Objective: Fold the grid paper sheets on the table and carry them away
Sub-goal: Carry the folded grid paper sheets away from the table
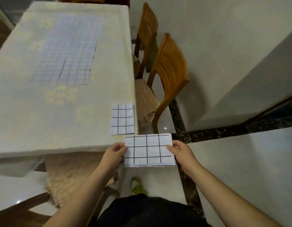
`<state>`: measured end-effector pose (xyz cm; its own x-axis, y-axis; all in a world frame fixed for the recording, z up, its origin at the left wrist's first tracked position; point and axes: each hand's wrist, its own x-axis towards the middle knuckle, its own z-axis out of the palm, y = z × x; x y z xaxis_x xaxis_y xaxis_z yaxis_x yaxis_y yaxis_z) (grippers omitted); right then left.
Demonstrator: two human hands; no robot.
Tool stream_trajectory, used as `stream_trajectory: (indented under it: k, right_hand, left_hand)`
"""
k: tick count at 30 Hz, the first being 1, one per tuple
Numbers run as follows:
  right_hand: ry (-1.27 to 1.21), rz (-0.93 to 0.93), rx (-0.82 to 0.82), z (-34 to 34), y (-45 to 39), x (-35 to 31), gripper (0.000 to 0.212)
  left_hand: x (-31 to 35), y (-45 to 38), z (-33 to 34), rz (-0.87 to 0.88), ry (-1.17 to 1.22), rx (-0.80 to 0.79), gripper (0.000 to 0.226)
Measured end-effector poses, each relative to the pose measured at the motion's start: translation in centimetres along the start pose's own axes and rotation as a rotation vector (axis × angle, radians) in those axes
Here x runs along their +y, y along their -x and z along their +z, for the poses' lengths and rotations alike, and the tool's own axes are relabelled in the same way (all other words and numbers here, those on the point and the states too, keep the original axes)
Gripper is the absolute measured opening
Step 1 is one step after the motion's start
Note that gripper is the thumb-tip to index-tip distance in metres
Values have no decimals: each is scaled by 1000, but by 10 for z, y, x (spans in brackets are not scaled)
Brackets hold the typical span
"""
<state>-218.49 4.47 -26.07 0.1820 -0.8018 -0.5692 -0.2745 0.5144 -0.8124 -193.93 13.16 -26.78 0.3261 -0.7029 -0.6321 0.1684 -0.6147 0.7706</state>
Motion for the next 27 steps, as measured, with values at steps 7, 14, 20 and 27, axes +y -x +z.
stream_trajectory:
  k: [7, 14, 20, 27]
  right_hand:
    - [89, 34, -38, 17, -66, -35, 21]
    - [231, 34, -197, 43, -134, -76, 25]
    - [478, -68, -402, 84, -212, -121, 18]
    - [757, -236, -604, 135, -287, -168, 20]
  left_hand:
    - [5, -36, -2, -70, 16, 82, 15]
    - [8, -58, -7, -170, 189, 185, 20]
    - [16, -77, 4, -228, 339, 349, 16]
    - [36, -95, 30, -275, 494, 522, 11]
